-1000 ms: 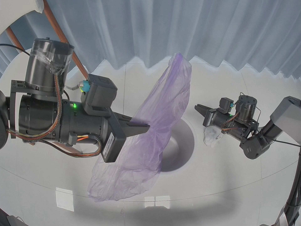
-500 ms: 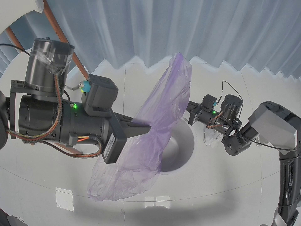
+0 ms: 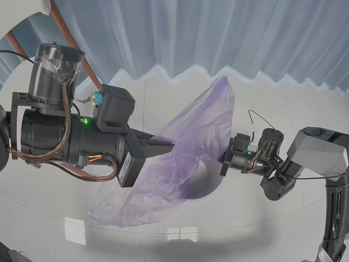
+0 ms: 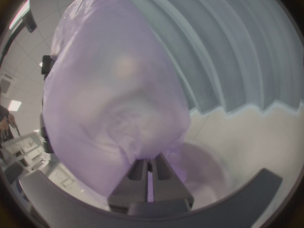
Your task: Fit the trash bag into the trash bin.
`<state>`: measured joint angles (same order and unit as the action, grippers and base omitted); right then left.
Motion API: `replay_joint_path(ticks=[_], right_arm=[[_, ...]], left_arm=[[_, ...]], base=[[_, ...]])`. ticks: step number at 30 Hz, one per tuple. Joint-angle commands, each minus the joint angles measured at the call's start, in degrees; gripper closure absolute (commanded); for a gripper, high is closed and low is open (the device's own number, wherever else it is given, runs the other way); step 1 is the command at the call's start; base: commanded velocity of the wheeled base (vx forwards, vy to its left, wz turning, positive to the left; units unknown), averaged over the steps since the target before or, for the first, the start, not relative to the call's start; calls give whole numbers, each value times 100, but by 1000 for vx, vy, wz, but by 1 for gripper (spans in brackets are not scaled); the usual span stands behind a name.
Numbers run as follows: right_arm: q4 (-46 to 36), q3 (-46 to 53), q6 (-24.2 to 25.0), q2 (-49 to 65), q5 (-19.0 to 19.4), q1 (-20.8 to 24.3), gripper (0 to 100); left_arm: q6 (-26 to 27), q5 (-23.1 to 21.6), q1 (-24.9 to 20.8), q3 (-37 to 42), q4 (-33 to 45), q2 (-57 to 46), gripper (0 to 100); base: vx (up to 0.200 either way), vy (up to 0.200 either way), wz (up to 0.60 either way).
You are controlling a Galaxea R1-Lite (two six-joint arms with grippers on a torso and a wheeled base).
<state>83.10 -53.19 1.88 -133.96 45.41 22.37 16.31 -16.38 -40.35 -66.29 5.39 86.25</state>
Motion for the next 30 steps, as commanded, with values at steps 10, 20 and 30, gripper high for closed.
replay_joint_path(ticks=[10, 20, 30], right_arm=[[672, 1557, 234, 547, -1061, 444, 100], [154, 1900, 1052, 1513, -2379, -927, 100], [-734, 3913, 1025, 2577, -2713, -374, 100]], left_arm=[[-972, 56, -272, -727, -846, 964, 100], [-1508, 443, -474, -1123, -838, 1184, 100], [-2176, 733, -526, -1246, -882, 1289, 100]], base=[[0, 0, 0], [0, 0, 0], [0, 0, 0]])
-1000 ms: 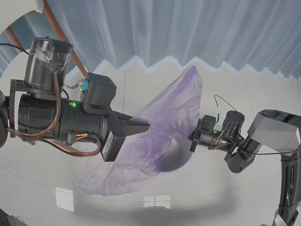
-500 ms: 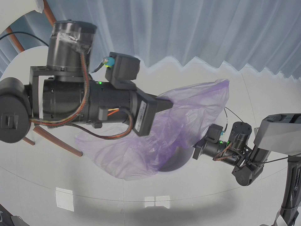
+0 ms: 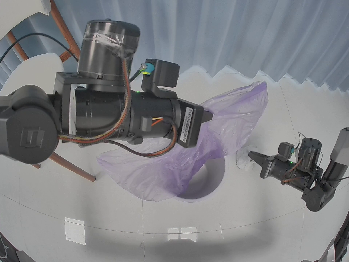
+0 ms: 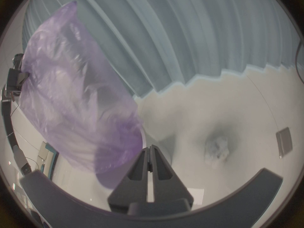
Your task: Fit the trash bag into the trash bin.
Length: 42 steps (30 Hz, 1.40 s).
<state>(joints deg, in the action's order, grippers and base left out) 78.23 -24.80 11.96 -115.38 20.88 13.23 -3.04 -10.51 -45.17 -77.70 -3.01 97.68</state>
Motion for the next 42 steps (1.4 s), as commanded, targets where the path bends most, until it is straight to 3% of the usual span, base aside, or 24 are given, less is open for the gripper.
replay_joint_path(ticks=[1, 2, 3, 5, 9, 12, 14, 20, 30, 37, 40, 42], right_arm=[[-247, 1073, 17, 719, -260, 541, 100], [-203, 1355, 26, 658, -515, 1042, 100], [-203, 1355, 26, 658, -515, 1042, 100], [44, 1574, 175, 420, -779, 1789, 100], [720, 1478, 588, -195, -1227, 2668, 100], [1151, 1319, 729, -661, -1666, 3125, 100], [1177, 1065, 896, -1048, -2053, 3661, 100], [1169, 89, 1362, -1505, -2607, 4575, 100], [1169, -1809, 1441, -2463, -3266, 5172, 100], [1169, -2662, 1502, -2893, -3354, 5515, 100], [1142, -3594, 1467, -3271, -3855, 5621, 100], [1107, -3875, 1476, -3324, -3899, 5603, 100]], left_arm=[[-241, 146, -45, -105, -42, 146, 100], [-241, 154, -45, -114, -50, 163, 100], [-241, 154, -45, -114, -50, 163, 100], [-250, 163, -45, -105, -50, 172, 100], [-250, 172, -62, -105, -50, 163, 100], [-250, 269, -62, -105, -50, 163, 100], [-250, 356, -45, -105, -50, 163, 100], [-268, 497, -10, -96, -50, 155, 100], [-505, 629, -62, -61, -50, 137, 100], [-505, 647, -62, -61, -42, 128, 100], [-505, 647, -62, -61, -42, 119, 100], [-505, 647, -62, -61, -33, 111, 100]], base=[[0, 0, 0], [0, 0, 0], [0, 0, 0], [0, 0, 0], [0, 0, 0], [0, 0, 0], [0, 0, 0], [0, 0, 0], [0, 0, 0], [0, 0, 0], [0, 0, 0], [0, 0, 0]])
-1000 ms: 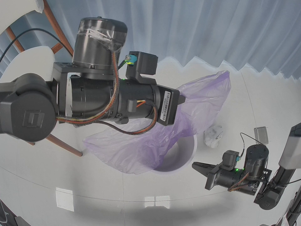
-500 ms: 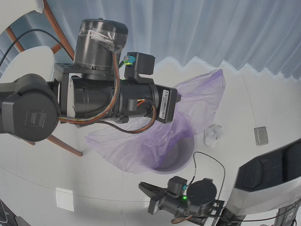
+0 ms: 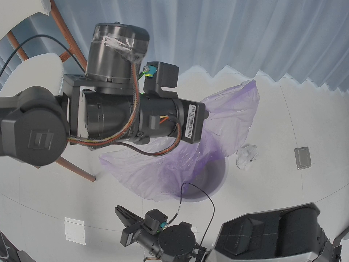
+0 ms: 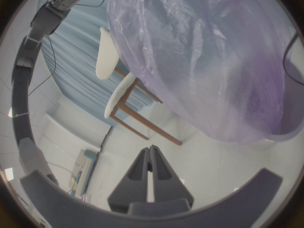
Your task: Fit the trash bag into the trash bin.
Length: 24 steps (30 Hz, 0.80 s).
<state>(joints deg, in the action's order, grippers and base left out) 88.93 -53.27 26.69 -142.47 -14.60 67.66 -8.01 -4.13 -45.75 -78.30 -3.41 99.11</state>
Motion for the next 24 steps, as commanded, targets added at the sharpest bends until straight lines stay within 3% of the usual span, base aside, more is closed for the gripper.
replay_joint_path(ticks=[1, 6, 9, 14, 24], right_arm=[[37, -1062, 3, -615, -359, 134, 100], [45, -1036, 3, -580, -429, -262, 100], [45, -974, 3, -439, -482, -939, 100], [45, -834, 3, -202, -482, -1580, 100], [81, -526, -5, 141, -473, -2002, 100]], left_arm=[[-8, 9, -4, 8, 7, -41, 100], [-8, 18, -4, 17, 16, -41, 100], [-8, 27, 5, 148, -1, -67, 100], [1, 35, 31, 271, -19, -111, 100], [27, 176, 66, 377, 16, -94, 100]], base=[[0, 0, 0], [0, 0, 0], [0, 0, 0], [0, 0, 0], [0, 0, 0]])
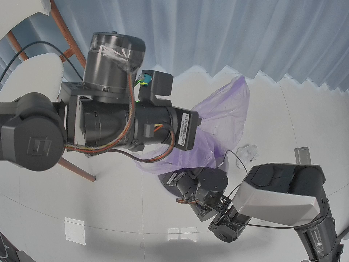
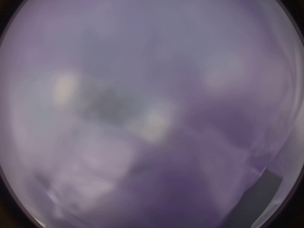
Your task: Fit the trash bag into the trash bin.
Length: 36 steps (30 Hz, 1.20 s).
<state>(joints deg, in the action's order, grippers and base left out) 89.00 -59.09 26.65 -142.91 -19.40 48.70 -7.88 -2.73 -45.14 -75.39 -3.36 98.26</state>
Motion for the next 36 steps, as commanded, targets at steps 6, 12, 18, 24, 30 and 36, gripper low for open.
replay_joint_path(ticks=[6, 12, 18, 24, 30, 36], right_arm=[[29, 319, 77, 158, 6, -124, 100], [-50, 1356, 455, 387, 41, 588, 100], [-41, 2332, 939, 1178, 41, 1256, 100], [29, 4081, 1352, 2426, 199, 1678, 100], [3, 5531, 1844, 4105, 199, 1089, 100], [-6, 5856, 1905, 4869, 234, 61, 100]], left_arm=[[49, 132, 5, 507, 11, -140, 100], [49, 159, 146, 657, -33, -131, 100], [462, 159, 357, 701, -24, -17, 100], [814, 159, 524, 718, -24, 27, 100], [1165, 97, 445, 1079, -41, -17, 100], [1746, 88, 269, 1430, -235, 45, 100]], base=[[0, 0, 0], [0, 0, 0], [0, 0, 0], [0, 0, 0], [0, 0, 0], [0, 0, 0]])
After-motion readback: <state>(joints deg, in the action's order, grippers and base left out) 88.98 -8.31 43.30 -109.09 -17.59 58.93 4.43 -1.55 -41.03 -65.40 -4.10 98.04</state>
